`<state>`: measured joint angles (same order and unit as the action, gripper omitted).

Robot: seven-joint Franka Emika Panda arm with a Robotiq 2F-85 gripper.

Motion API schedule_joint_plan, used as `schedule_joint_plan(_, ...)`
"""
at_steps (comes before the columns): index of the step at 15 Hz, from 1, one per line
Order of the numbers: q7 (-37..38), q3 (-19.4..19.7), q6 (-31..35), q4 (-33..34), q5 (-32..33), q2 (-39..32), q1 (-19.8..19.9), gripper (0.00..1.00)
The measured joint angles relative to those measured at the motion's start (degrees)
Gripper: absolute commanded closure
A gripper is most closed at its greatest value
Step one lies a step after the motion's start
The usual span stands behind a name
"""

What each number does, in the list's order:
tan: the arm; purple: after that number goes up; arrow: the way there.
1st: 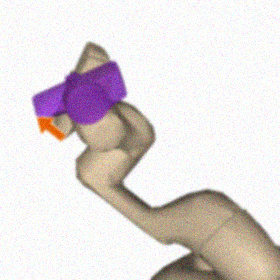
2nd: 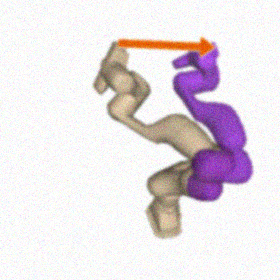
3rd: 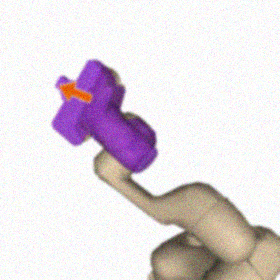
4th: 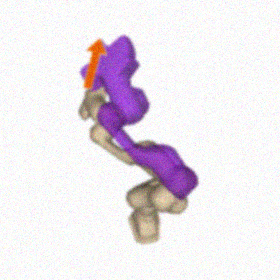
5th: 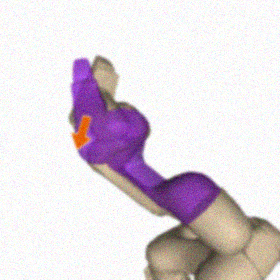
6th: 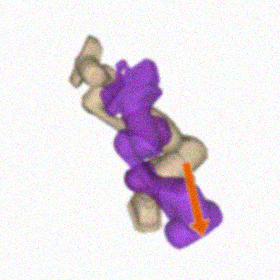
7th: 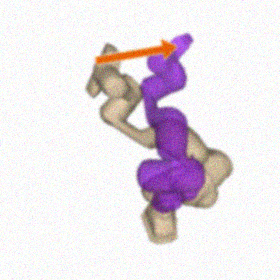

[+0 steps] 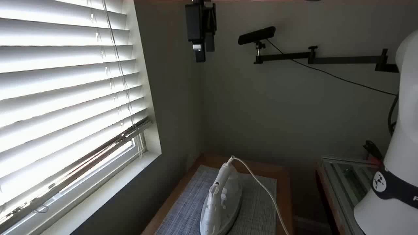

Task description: Rotate the iron to face the window then press the button on the handle.

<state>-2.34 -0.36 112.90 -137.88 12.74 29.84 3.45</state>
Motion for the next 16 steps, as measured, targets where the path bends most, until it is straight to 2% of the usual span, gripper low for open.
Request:
schedule_joint_plan(7, -0.3, 0.0, -0.1, 0.0, 0.0, 0.0, -0.2, 0.0)
schedule_joint_plan(11, -7.5, 0.0, -0.7, -0.8, 0.0, -0.1, -3.0, 0.0)
schedule_joint_plan(16, -17.4, 0.2, 0.1, -5.8, 0.0, -0.2, -7.3, 0.0)
